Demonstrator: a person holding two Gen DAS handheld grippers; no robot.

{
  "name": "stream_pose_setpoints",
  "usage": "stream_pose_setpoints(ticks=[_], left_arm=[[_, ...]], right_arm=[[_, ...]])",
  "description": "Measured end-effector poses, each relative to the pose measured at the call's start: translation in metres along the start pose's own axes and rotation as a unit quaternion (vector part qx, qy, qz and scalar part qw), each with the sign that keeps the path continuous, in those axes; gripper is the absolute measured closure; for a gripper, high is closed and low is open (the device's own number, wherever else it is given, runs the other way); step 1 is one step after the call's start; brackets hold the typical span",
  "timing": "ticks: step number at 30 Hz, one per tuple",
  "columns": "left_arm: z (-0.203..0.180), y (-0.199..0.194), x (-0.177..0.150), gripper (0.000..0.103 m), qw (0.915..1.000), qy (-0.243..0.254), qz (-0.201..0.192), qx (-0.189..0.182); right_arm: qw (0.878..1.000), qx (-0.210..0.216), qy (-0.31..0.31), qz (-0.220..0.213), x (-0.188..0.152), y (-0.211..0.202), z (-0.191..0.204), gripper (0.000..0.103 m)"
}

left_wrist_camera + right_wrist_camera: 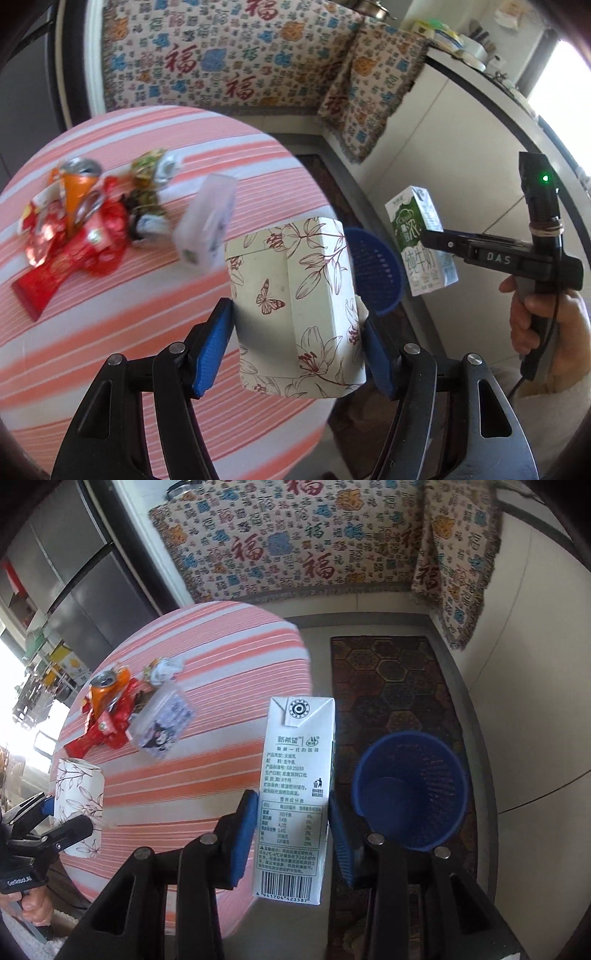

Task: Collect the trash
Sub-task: 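Carry both items to the blue wastebasket and open both tools to drop them, then return both tools to the table toward the remaining trash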

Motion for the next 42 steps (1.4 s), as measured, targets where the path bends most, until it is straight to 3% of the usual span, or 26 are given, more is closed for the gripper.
stream_pose_setpoints(ticks=[9,19,31,33,34,35,37,42], left_arm=[[-0.109,0.082,0.042,0.035,0.9979,0.044,0.019,-0.043],[-0.157,0.175,0.053,0.034,0.9962,0.056,0.049,-0.046],[-0.171,0.244,0.045,0.032,0.9946,0.056,0.081,-0.034],[-0.173,0.250,0.044,0.025,0.9945,0.059,0.081,-0.032],[-0.176,0.253,0.044,0.021,0.9943,0.060,0.081,-0.034],[-0.177,0.254,0.045,0.014,0.9945,0.059,0.079,-0.035],[-0.177,0.256,0.048,0.011,0.9954,0.059,0.068,-0.035],[-0.179,0.240,0.056,0.011,0.9967,0.050,0.045,-0.044]], right_arm=[[0.995,-0.043,0.090,-0.022,0.017,0.024,-0.115,0.064],[0.989,-0.064,0.133,-0.011,0.015,0.077,-0.210,0.063],[0.987,-0.035,0.158,-0.001,0.011,0.114,-0.248,0.062],[0.986,-0.033,0.162,-0.004,0.013,0.116,-0.251,0.061],[0.986,-0.031,0.163,-0.005,0.014,0.118,-0.252,0.059],[0.986,-0.031,0.162,-0.005,0.014,0.119,-0.252,0.048],[0.985,-0.033,0.167,-0.007,0.014,0.119,-0.256,0.039],[0.982,-0.057,0.178,-0.025,0.017,0.104,-0.264,0.039]])
Point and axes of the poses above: each gripper's, at about its wrist camera, not at the fingertips, and y roughly the way its jaws point, z to its left, x to its top, the point moved 10 cm from there along y, roughly the way its jaws point
